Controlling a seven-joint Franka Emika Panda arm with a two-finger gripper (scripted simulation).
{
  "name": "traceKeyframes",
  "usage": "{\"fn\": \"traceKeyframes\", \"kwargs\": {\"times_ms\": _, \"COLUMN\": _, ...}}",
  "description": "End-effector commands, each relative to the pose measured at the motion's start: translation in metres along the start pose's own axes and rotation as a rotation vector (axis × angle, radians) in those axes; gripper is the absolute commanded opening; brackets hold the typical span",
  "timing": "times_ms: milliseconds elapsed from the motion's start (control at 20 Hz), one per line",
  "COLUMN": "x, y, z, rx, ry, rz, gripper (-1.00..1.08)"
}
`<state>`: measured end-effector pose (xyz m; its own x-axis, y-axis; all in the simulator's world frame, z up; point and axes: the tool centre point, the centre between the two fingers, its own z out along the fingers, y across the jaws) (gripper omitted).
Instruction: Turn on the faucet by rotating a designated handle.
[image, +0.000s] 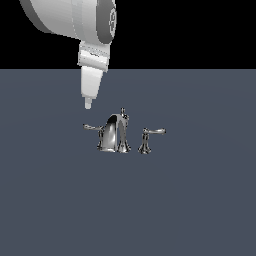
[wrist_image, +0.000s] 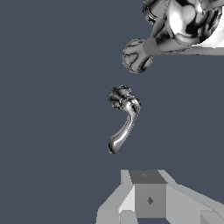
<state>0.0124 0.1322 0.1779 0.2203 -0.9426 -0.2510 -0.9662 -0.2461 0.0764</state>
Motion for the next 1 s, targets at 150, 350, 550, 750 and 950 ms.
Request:
{"fn": "traceKeyframes", "kwargs": {"times_ms": 150, "x": 0.012, "y": -0.021, "z": 0.034, "rx": 0.026, "ry": 0.080, "rz": 0.163, "gripper": -1.00}}
{"fn": "traceKeyframes", "kwargs": {"times_ms": 350, "x": 0.019, "y": -0.033, "z": 0.051, "rx": 0.054, "ry": 0.137, "rz": 0.256, "gripper": -1.00}}
{"fn": "traceKeyframes", "kwargs": {"times_ms": 550, "x": 0.024, "y": -0.042, "z": 0.063, "rx": 0.084, "ry": 0.182, "rz": 0.322, "gripper": -1.00}}
{"fn": "traceKeyframes", "kwargs": {"times_ms": 750, "x": 0.027, "y": -0.049, "z": 0.070, "rx": 0.108, "ry": 0.214, "rz": 0.365, "gripper": -1.00}}
{"fn": "traceKeyframes", "kwargs": {"times_ms": 950, "x": 0.029, "y": -0.053, "z": 0.073, "rx": 0.123, "ry": 0.231, "rz": 0.388, "gripper": -1.00}}
